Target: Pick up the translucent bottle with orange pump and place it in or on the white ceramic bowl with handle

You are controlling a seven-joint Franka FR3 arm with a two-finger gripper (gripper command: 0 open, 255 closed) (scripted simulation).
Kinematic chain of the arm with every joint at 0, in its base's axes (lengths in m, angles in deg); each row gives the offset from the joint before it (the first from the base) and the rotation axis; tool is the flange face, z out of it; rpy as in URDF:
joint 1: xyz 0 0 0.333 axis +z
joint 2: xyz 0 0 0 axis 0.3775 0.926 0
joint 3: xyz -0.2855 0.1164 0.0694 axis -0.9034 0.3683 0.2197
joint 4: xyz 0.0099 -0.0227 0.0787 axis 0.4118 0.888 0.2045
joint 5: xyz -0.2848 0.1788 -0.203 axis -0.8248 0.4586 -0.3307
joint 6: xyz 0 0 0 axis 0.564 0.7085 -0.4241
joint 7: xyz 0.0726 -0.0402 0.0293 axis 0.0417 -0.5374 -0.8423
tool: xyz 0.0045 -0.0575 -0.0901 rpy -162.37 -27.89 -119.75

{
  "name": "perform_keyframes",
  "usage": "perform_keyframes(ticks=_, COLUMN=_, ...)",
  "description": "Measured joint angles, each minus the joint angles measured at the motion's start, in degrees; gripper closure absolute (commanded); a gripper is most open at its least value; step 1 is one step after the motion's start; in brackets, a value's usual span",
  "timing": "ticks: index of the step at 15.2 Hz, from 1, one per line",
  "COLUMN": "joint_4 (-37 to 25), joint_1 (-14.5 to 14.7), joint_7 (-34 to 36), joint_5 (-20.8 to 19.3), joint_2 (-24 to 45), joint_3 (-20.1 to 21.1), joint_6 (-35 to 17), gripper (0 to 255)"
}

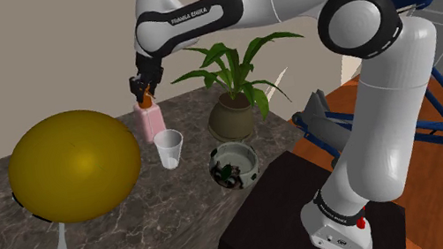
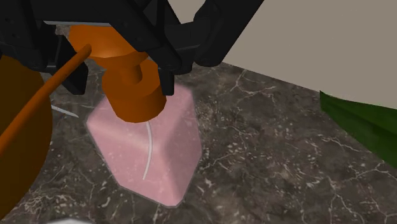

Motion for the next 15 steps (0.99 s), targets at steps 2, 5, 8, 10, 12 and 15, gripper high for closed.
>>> perform_keyframes(ticks=2, joint_4=-0.9, joint_1=-0.1, joint_7=0.0, joint_5=0.0, joint_2=-0.5, joint_3=0.0, joint_6=1.5, gripper=255)
perform_keyframes(ticks=5, joint_4=-2.5, joint_1=0.0, joint_7=0.1, joint_5=0.0, joint_2=-1.0, joint_3=0.0, joint_6=3.5, gripper=255)
perform_keyframes(ticks=8, joint_4=-3.6, joint_1=-0.1, joint_7=0.1, joint_5=0.0, joint_2=-1.8, joint_3=0.0, joint_6=5.4, gripper=255)
perform_keyframes(ticks=10, joint_4=-5.2, joint_1=-0.1, joint_7=0.2, joint_5=0.0, joint_2=-1.9, joint_3=0.0, joint_6=7.1, gripper=255)
perform_keyframes(ticks=12, joint_4=-6.2, joint_1=-0.1, joint_7=0.3, joint_5=0.0, joint_2=-2.3, joint_3=0.0, joint_6=8.4, gripper=255)
perform_keyframes(ticks=15, joint_4=-7.9, joint_1=-0.2, joint_7=0.4, joint_5=0.0, joint_2=-2.7, joint_3=0.0, joint_6=10.6, gripper=255)
